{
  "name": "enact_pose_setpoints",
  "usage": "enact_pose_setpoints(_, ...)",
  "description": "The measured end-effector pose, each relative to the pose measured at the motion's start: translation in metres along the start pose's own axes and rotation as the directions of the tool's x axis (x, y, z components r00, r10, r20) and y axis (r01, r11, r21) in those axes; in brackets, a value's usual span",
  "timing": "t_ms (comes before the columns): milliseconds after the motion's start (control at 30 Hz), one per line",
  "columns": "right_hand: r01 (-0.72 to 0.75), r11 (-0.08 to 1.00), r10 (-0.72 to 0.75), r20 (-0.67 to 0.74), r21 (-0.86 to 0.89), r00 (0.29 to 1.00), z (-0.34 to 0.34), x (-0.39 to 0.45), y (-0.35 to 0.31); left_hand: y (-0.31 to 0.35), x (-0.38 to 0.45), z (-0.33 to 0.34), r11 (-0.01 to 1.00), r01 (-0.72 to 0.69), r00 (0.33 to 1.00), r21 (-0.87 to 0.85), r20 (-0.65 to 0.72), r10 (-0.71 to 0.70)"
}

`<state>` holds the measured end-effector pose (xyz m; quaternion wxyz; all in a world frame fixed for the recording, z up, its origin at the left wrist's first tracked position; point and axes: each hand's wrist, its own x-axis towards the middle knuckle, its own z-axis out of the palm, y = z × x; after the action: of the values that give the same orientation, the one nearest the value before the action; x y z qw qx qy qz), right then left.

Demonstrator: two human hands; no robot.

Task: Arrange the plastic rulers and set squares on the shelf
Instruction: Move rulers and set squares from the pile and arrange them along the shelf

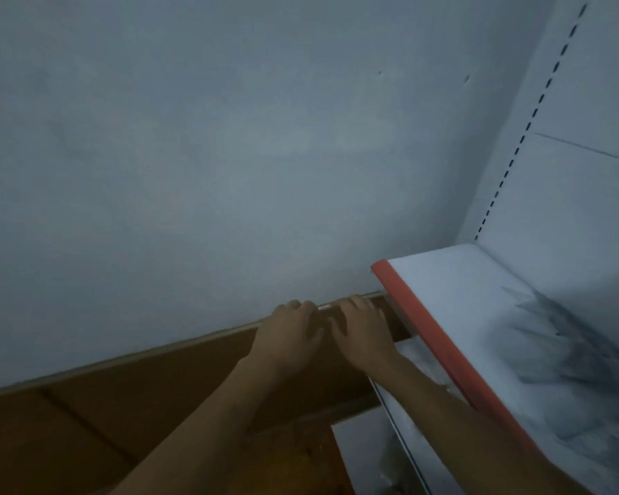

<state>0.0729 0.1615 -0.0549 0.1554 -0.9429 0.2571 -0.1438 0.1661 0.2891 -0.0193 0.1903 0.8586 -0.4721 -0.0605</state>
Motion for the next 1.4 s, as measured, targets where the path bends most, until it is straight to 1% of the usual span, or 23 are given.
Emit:
enact_pose_setpoints(67, -0.082, 0.997, 0.082, -0.07, 0.011, 0.994, -0.003, 0.013, 0.015, 0.002, 0.034, 0.006, 0.997, -0.076, 0.996, -0.009, 0.044, 0.077)
enact_pose_setpoints(133, -0.153, 0.988, 0.149, -0.123, -0.026, 0.981, -0.012, 0.022, 0.027, 0.011, 0.064, 0.008, 0.987, -0.16, 0.984, -0.016, 0.078, 0.161)
enact_pose_setpoints(200, -0.263, 0.965, 0.258, -0.167, -0.013, 0.952, -0.022, 0.029, 0.039, 0.024, 0.091, 0.009, 0.963, -0.266, 0.959, -0.031, 0.095, 0.268)
enact_pose_setpoints(267, -0.365, 0.93, 0.35, -0.222, -0.03, 0.91, -0.03, 0.025, 0.051, 0.04, 0.114, 0.015, 0.921, -0.384, 0.914, -0.064, 0.118, 0.389)
enact_pose_setpoints(333, -0.452, 0.892, 0.424, -0.302, -0.025, 0.854, -0.037, 0.01, 0.063, 0.061, 0.129, 0.025, 0.859, -0.501, 0.848, -0.104, 0.14, 0.511)
enact_pose_setpoints(433, -0.585, 0.81, 0.544, -0.44, 0.05, 0.715, -0.043, -0.029, 0.08, 0.098, 0.13, 0.048, 0.773, -0.6, 0.761, -0.204, 0.151, 0.631)
enact_pose_setpoints(500, -0.661, 0.748, 0.59, -0.507, 0.051, 0.628, -0.048, -0.059, 0.091, 0.121, 0.121, 0.069, 0.71, -0.653, 0.693, -0.264, 0.171, 0.701)
enact_pose_setpoints(567, -0.728, 0.682, 0.633, -0.549, 0.061, 0.547, -0.055, -0.088, 0.102, 0.141, 0.11, 0.088, 0.657, -0.701, 0.626, -0.278, 0.201, 0.754)
enact_pose_setpoints(600, -0.759, 0.647, 0.654, -0.567, 0.075, 0.501, -0.058, -0.102, 0.107, 0.15, 0.106, 0.096, 0.64, -0.717, 0.604, -0.274, 0.212, 0.768)
enact_pose_setpoints(700, -0.839, 0.54, 0.684, -0.618, 0.07, 0.388, -0.065, -0.138, 0.124, 0.179, 0.096, 0.113, 0.615, -0.755, 0.576, -0.228, 0.219, 0.788)
enact_pose_setpoints(767, -0.896, 0.441, 0.708, -0.631, 0.045, 0.317, -0.068, -0.156, 0.137, 0.197, 0.09, 0.123, 0.594, -0.772, 0.562, -0.227, 0.195, 0.804)
enact_pose_setpoints(833, -0.94, 0.335, 0.742, -0.633, 0.061, 0.223, -0.069, -0.169, 0.147, 0.214, 0.085, 0.132, 0.555, -0.795, 0.533, -0.244, 0.153, 0.832)
enact_pose_setpoints(900, -0.961, 0.255, 0.77, -0.624, 0.105, 0.136, -0.071, -0.177, 0.158, 0.23, 0.085, 0.144, 0.558, -0.797, 0.533, -0.231, 0.164, 0.83)
enact_pose_setpoints(933, -0.967, 0.228, 0.773, -0.625, 0.113, 0.109, -0.072, -0.179, 0.162, 0.237, 0.085, 0.151, 0.572, -0.79, 0.542, -0.222, 0.185, 0.82)
enact_pose_setpoints(967, -0.971, 0.21, 0.773, -0.627, 0.111, 0.095, -0.072, -0.18, 0.167, 0.243, 0.086, 0.157, 0.576, -0.788, 0.544, -0.217, 0.194, 0.817)
enact_pose_setpoints(1033, -0.98, 0.17, 0.792, -0.606, 0.103, 0.074, -0.073, -0.178, 0.176, 0.256, 0.088, 0.169, 0.552, -0.808, 0.525, -0.208, 0.172, 0.833)
enact_pose_setpoints(1067, -0.985, 0.151, 0.806, -0.588, 0.089, 0.07, -0.072, -0.177, 0.179, 0.262, 0.089, 0.175, 0.547, -0.814, 0.523, -0.198, 0.16, 0.837)
enact_pose_setpoints(1100, -0.987, 0.139, 0.813, -0.577, 0.075, 0.071, -0.07, -0.177, 0.182, 0.267, 0.091, 0.179, 0.555, -0.813, 0.528, -0.178, 0.177, 0.83)
enact_pose_setpoints(1167, -0.988, 0.133, 0.807, -0.587, 0.071, 0.067, -0.069, -0.178, 0.185, 0.276, 0.096, 0.186, 0.568, -0.814, 0.537, -0.124, 0.215, 0.816)
enact_pose_setpoints(1267, -0.987, 0.142, 0.763, -0.643, 0.07, 0.064, -0.064, -0.178, 0.187, 0.284, 0.1, 0.193, 0.56, -0.823, 0.534, -0.094, 0.207, 0.82)
enact_pose_setpoints(1333, -0.988, 0.148, 0.733, -0.675, 0.041, 0.082, -0.063, -0.177, 0.188, 0.283, 0.099, 0.198, 0.55, -0.825, 0.533, -0.13, 0.145, 0.834)
enact_pose_setpoints(1400, -0.983, 0.182, 0.727, -0.678, 0.035, 0.11, -0.061, -0.177, 0.19, 0.28, 0.098, 0.202, 0.536, -0.827, 0.534, -0.169, 0.058, 0.843)
